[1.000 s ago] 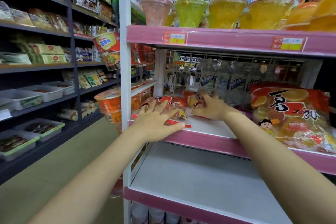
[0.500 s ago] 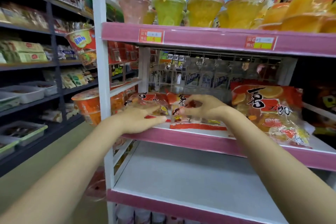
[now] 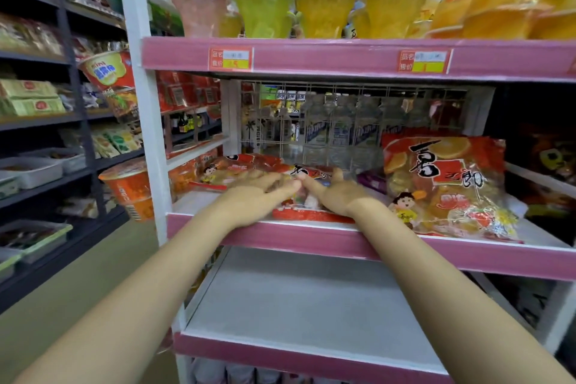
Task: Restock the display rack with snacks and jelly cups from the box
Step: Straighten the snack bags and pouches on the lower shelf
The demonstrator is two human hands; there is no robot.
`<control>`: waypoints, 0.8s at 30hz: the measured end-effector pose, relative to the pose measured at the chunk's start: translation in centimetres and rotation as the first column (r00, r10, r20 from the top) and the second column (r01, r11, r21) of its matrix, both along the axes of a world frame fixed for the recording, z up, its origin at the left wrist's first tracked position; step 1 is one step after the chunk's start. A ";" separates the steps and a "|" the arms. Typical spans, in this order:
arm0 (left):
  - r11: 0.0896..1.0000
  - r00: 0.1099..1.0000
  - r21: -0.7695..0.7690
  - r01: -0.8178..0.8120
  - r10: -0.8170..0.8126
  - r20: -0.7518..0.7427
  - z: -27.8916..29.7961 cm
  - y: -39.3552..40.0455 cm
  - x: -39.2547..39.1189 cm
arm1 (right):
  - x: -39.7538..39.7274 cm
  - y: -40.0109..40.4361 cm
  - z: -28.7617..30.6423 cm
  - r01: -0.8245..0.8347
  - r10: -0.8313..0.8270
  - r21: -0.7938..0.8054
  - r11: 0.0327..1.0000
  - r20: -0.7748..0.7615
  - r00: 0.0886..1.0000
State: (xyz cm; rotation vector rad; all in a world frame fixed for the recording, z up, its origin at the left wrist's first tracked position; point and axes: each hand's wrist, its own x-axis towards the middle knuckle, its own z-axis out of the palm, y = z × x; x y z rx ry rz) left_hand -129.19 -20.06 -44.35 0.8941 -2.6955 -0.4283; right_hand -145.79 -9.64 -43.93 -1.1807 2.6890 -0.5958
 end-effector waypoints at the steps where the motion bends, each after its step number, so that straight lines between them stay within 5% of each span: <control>1: 1.000 0.999 0.010 0.023 -0.023 -0.030 -0.1 0.8 -0.4 | -0.1 -0.1 0.0 0.013 -0.013 -0.025 1.000 0.002 1.000; 5: 0.991 0.999 0.127 0.046 -0.042 -0.032 -0.1 1.9 -1.6 | -0.1 0.6 0.2 0.026 -0.008 -0.257 0.966 0.071 0.997; 9: 0.959 0.962 0.251 0.133 -0.064 -0.266 -0.2 1.7 -2.2 | -0.1 1.4 0.4 -0.049 0.083 -0.437 0.898 0.058 0.995; 18: 0.989 0.803 -0.101 0.108 -0.147 -0.578 4.0 1.7 2.0 | 3.7 1.0 2.2 -0.183 0.383 -0.802 0.568 0.061 0.922; 22: 0.946 0.902 -0.255 -0.200 0.076 -0.425 3.1 -2.1 4.9 | 5.5 -3.1 1.8 -0.342 0.413 -0.567 0.749 -0.003 0.911; 24: 0.924 0.950 -0.321 -0.208 0.111 -0.293 1.6 -3.3 5.4 | 5.3 -4.2 1.1 -0.367 0.386 -0.419 0.831 -0.041 0.922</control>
